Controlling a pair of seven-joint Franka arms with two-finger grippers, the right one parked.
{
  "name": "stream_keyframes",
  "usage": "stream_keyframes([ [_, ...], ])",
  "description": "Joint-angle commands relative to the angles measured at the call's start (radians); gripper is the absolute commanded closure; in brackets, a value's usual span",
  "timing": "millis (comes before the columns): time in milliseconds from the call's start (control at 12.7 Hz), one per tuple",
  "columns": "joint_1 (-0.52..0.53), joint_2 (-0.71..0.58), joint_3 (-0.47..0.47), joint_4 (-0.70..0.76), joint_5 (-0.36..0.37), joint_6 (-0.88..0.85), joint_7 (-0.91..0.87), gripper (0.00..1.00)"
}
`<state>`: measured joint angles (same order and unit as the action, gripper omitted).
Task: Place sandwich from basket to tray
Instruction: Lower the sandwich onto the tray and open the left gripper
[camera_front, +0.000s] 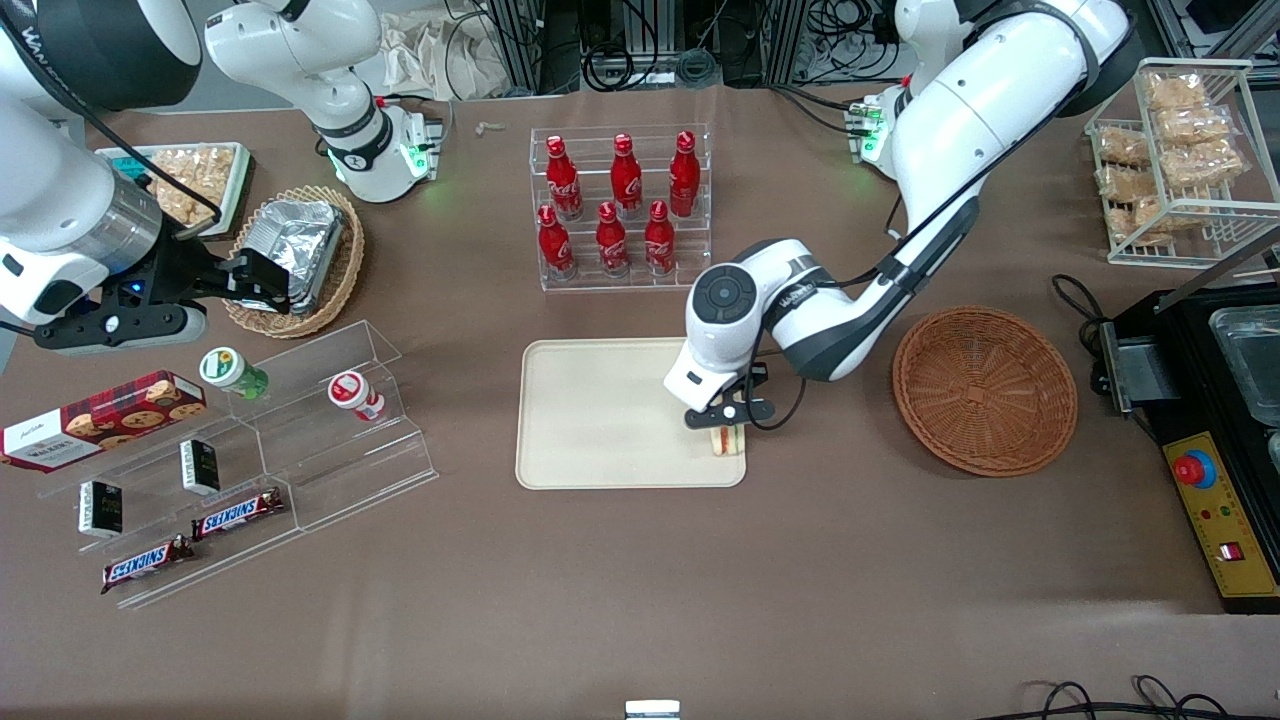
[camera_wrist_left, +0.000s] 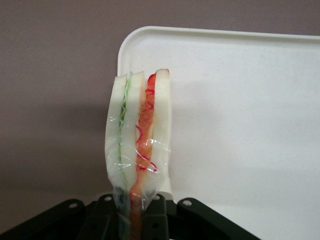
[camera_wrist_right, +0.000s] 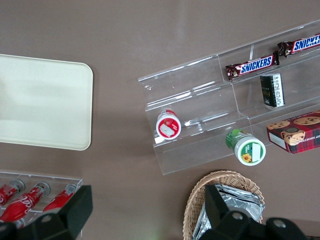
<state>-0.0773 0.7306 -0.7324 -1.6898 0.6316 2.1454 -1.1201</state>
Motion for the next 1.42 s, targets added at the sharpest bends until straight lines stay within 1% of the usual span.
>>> stream_keyframes([
  [0, -0.005, 0.033, -0.008, 0.016, 0.049, 0.005, -0.018, 0.75],
  [157, -0.005, 0.047, -0.008, 0.019, 0.054, 0.007, -0.020, 0.43],
  [236, -0.005, 0.047, -0.008, 0.021, 0.054, 0.007, -0.018, 0.17],
  [315, -0.005, 0.052, -0.008, 0.024, 0.054, 0.007, -0.018, 0.05],
  [394, -0.005, 0.058, -0.008, 0.024, 0.054, 0.008, -0.018, 0.00],
  [630, -0.004, 0.058, -0.008, 0.028, 0.054, 0.008, -0.017, 0.00],
  [866, 0.005, 0.043, -0.010, 0.064, 0.051, -0.001, -0.029, 0.00],
  [945, 0.008, 0.026, -0.010, 0.082, 0.036, -0.005, -0.032, 0.00],
  [1024, 0.008, 0.007, -0.010, 0.102, 0.034, -0.040, -0.050, 0.00],
  [1181, 0.014, -0.045, -0.012, 0.134, 0.036, -0.212, -0.076, 0.00],
  [1260, 0.031, -0.086, -0.012, 0.125, 0.033, -0.263, -0.076, 0.00],
  [1339, 0.045, -0.129, -0.012, 0.107, 0.019, -0.277, -0.076, 0.00],
])
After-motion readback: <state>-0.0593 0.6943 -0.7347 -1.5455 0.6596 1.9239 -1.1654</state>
